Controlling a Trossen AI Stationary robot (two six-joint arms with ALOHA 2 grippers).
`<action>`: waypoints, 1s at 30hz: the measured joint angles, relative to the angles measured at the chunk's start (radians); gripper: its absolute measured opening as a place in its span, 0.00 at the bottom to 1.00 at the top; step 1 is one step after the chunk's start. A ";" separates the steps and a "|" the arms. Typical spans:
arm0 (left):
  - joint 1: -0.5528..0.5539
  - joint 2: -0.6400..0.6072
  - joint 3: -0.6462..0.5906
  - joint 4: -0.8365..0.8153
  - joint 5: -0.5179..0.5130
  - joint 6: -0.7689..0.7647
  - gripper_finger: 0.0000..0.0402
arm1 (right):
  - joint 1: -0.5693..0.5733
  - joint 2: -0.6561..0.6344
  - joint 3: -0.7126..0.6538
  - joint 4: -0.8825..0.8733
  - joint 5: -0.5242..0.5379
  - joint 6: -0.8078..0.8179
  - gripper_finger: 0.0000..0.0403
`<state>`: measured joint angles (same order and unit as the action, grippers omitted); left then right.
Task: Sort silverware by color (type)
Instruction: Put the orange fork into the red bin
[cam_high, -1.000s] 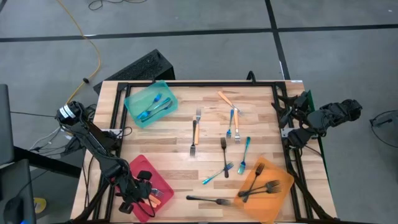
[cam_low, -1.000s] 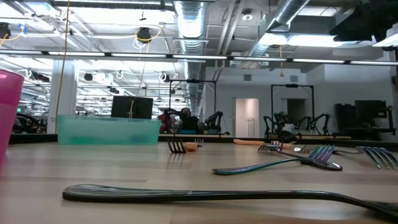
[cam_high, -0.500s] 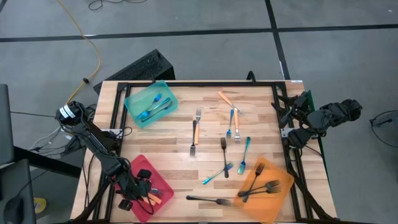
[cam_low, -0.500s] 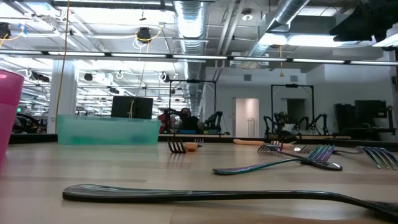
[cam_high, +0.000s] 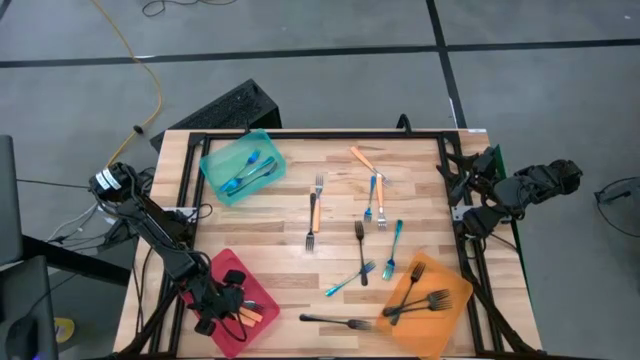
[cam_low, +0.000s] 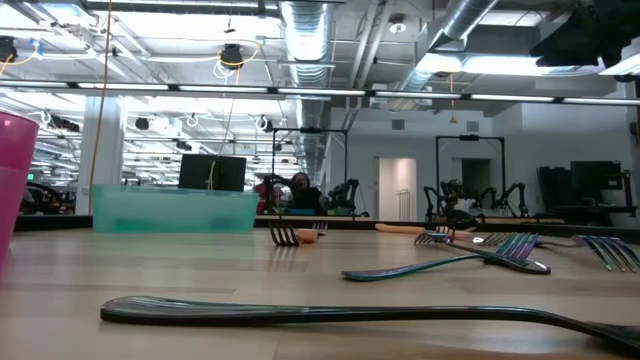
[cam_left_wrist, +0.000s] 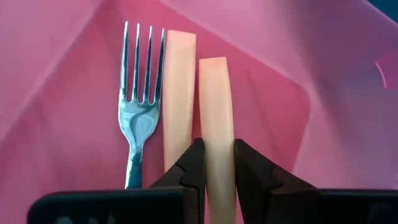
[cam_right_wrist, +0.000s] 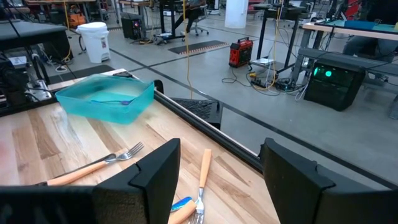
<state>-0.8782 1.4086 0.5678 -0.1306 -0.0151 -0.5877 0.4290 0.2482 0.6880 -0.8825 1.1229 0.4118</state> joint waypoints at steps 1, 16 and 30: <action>0.000 0.000 0.000 -0.001 0.000 0.000 0.09 | 0.000 0.000 0.000 0.000 0.000 0.000 0.60; 0.003 -0.001 0.002 -0.073 0.048 -0.005 0.09 | 0.000 0.000 0.000 0.000 0.000 0.000 0.60; 0.003 -0.001 0.002 -0.144 0.074 0.000 0.09 | 0.000 0.000 0.000 0.000 0.000 0.000 0.60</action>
<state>-0.8753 1.4075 0.5701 -0.2741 0.0589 -0.5874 0.4290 0.2485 0.6880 -0.8825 1.1229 0.4118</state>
